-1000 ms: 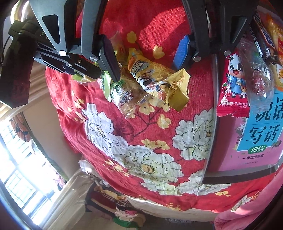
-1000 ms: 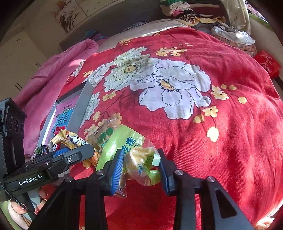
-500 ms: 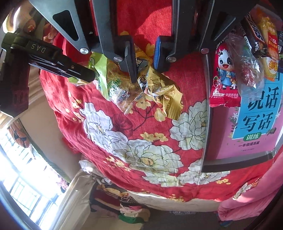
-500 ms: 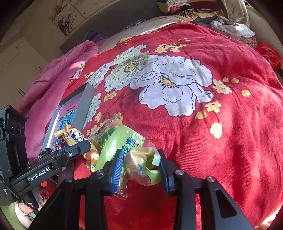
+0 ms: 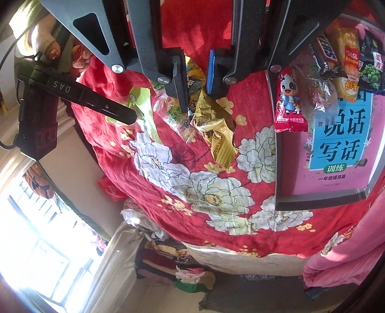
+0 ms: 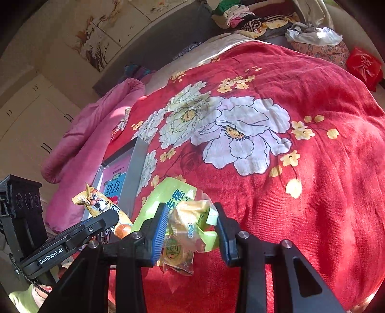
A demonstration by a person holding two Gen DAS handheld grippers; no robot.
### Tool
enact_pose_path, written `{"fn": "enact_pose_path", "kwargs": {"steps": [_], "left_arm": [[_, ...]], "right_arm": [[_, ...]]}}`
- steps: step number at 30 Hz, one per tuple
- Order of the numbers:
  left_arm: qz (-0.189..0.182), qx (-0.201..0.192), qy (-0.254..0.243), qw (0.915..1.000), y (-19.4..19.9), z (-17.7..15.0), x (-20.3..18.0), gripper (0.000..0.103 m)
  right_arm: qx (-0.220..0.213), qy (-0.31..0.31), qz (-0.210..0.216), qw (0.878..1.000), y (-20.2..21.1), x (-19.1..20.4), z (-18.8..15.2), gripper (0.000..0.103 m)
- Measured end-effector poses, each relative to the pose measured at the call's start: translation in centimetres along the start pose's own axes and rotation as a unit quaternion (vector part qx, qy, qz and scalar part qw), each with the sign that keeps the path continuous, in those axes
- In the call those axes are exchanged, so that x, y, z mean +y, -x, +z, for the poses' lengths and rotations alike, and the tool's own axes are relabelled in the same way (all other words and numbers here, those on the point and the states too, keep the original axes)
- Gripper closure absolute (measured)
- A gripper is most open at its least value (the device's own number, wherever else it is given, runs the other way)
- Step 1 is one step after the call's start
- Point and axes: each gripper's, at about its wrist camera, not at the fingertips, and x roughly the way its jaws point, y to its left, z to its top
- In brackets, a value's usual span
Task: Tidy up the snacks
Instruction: 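Carry the chip bag and cracker packet over the tray with both grippers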
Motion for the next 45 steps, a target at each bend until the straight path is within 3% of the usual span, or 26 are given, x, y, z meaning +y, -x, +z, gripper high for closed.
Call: {"fn": "enact_pose_path", "kwargs": {"steps": [12, 26, 45], "left_arm": [[0.015, -0.014, 0.012, 0.9997, 2.5, -0.2, 1.7, 0.090], [0.033, -0.051, 0.029, 0.9977, 6.9, -0.4, 4.7, 0.090], [0.120, -0.103, 0.112, 0.9811, 15.0, -1.9, 15.6, 0.090]], "right_arm": [[-0.031, 0.058, 0.026, 0.997, 1.3, 3.2, -0.1, 0.065], [-0.015, 0.095, 0.066, 0.993, 0.3, 7.6, -1.9, 0.065], [0.018, 0.186, 0.089, 0.978, -2.7, 15.2, -4.6, 0.065]]}}
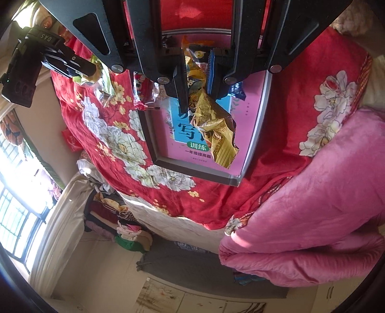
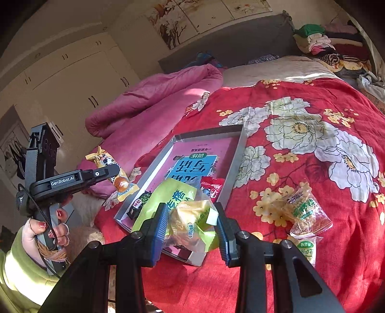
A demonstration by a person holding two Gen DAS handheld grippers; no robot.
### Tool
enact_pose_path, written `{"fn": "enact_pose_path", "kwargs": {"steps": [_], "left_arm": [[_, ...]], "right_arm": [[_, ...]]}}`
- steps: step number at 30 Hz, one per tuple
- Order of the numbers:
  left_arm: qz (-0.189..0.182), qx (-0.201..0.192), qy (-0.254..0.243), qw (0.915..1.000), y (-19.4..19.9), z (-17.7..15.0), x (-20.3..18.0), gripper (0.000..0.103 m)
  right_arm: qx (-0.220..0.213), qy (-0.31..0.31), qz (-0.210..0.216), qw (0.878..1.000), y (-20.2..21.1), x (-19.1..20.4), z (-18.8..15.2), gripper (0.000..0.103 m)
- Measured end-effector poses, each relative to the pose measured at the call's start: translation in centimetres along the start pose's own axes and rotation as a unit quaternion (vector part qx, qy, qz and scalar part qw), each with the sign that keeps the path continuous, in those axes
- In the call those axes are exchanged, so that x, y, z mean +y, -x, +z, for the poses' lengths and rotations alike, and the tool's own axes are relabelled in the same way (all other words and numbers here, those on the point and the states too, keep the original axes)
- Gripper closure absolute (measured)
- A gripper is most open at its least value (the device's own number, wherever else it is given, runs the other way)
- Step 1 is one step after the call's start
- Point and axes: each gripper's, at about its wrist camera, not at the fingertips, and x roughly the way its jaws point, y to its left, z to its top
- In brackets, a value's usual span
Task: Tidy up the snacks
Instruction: 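Carry the chip bag and cracker packet over the tray with both grippers, then open both grippers to drop the chip bag and cracker packet into the tray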
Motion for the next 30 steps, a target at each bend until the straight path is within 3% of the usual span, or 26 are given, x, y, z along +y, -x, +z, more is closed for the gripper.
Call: {"fn": "enact_pose_path", "kwargs": {"steps": [5, 11, 20, 30], "left_arm": [[0.037, 0.012, 0.003, 0.9992, 0.0, -0.2, 2.2, 0.090], [0.053, 0.056, 0.011, 0.9970, -1.3, -1.3, 4.0, 0.090], [0.018, 0.112, -0.026, 0.9932, -3.4, -2.7, 2.6, 0.090], [0.006, 0.134, -0.043, 0.9900, -5.1, -3.6, 1.2, 0.090]], "right_arm": [[0.011, 0.019, 0.002, 1.000, -1.5, 1.4, -0.1, 0.065], [0.027, 0.034, 0.002, 0.999, -3.1, 2.3, -0.4, 0.065], [0.039, 0.038, -0.002, 0.998, -4.3, 2.2, -0.6, 0.065], [0.053, 0.049, -0.001, 0.997, -5.7, 2.4, -0.7, 0.065]]}}
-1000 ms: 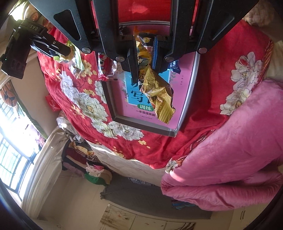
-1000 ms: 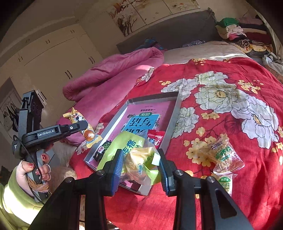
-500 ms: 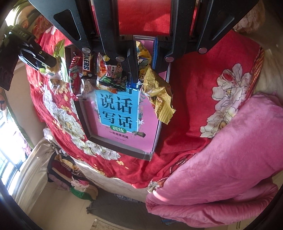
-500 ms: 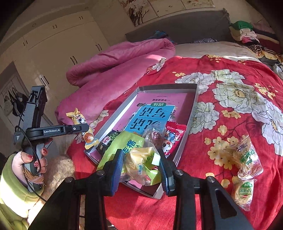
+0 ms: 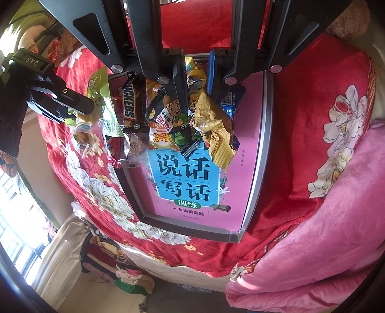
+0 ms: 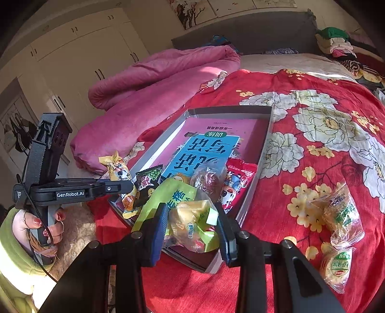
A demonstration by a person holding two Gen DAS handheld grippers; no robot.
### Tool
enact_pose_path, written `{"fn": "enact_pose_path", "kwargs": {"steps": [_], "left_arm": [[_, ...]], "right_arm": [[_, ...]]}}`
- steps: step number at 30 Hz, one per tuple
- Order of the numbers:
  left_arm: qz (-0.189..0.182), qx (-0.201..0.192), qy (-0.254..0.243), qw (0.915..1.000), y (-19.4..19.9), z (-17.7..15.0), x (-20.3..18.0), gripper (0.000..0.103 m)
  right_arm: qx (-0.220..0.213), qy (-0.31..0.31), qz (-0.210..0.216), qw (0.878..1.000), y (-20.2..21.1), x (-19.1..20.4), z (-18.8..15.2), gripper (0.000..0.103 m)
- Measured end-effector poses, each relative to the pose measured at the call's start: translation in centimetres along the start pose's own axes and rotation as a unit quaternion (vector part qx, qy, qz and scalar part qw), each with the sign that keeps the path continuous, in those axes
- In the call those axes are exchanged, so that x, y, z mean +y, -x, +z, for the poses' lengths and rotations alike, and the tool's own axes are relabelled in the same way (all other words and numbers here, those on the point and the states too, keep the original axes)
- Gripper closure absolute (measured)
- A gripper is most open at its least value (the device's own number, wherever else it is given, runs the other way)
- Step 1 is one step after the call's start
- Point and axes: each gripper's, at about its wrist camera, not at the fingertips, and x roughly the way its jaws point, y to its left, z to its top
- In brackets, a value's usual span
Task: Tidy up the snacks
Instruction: 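Open both grippers to drop the chip bag and cracker packet into the tray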
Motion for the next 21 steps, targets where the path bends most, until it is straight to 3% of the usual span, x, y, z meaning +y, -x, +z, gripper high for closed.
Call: {"fn": "enact_pose_path", "kwargs": {"steps": [11, 21], "left_arm": [[0.002, 0.005, -0.006, 1.0000, -0.2, 0.1, -0.2, 0.089], [0.006, 0.003, -0.012, 0.9999, -0.1, 0.2, -0.5, 0.088]], "right_arm": [[0.016, 0.043, -0.015, 0.999, -1.9, 1.1, 0.0, 0.064], [0.008, 0.047, -0.022, 0.999, -1.2, 1.1, -0.1, 0.064]]}}
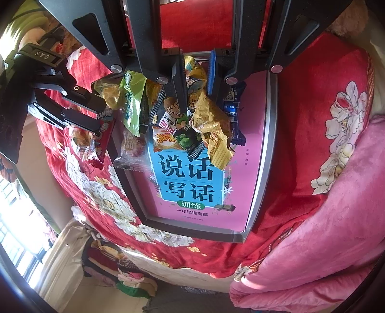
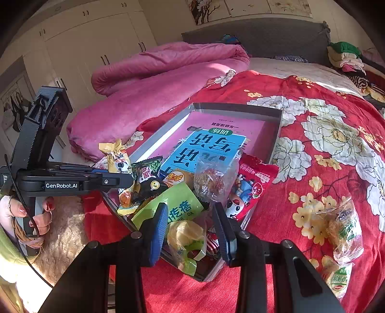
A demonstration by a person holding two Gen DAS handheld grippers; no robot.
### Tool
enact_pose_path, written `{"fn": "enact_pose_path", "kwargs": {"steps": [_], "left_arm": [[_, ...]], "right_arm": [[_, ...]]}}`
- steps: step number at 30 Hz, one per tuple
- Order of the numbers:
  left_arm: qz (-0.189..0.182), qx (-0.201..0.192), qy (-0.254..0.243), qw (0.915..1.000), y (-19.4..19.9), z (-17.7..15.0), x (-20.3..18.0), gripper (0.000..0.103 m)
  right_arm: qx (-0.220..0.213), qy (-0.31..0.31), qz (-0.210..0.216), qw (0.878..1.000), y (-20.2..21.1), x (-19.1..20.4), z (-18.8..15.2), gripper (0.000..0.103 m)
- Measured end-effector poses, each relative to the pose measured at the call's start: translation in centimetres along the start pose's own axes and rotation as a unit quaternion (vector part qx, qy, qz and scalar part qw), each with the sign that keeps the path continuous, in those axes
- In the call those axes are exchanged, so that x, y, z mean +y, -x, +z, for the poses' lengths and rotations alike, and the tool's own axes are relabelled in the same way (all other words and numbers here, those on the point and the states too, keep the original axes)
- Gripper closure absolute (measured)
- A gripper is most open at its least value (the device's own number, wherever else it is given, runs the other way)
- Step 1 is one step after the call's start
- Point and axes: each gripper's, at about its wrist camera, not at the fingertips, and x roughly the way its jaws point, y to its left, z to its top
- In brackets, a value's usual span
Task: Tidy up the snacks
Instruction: 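Open both grippers to drop the chip bag and cracker packet into the tray, then grasp the clear cracker packet with the left gripper while the right grasps the round biscuit packet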
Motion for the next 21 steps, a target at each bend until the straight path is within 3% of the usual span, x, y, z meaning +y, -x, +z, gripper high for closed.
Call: {"fn": "enact_pose_path", "kwargs": {"steps": [6, 8, 14, 21], "left_arm": [[0.007, -0.016, -0.006, 0.9998, 0.7, 0.4, -0.3, 0.077], [0.009, -0.025, -0.007, 0.9996, 1.2, 0.7, -0.4, 0.064], [0.018, -0.063, -0.004, 0.9978, 3.0, 1.6, -1.0, 0.046], [0.012, -0.097, -0.003, 0.9952, 4.9, 2.8, -2.4, 0.041]], "right_arm": [[-0.015, -0.014, -0.005, 1.000, 1.5, -0.8, 0.1, 0.059], [-0.023, -0.021, -0.010, 0.999, 2.3, -1.3, 0.1, 0.057], [-0.047, -0.041, -0.035, 0.997, 4.9, -3.4, 0.2, 0.054], [-0.065, -0.075, -0.079, 0.992, 9.0, -7.3, -0.7, 0.045]]}}
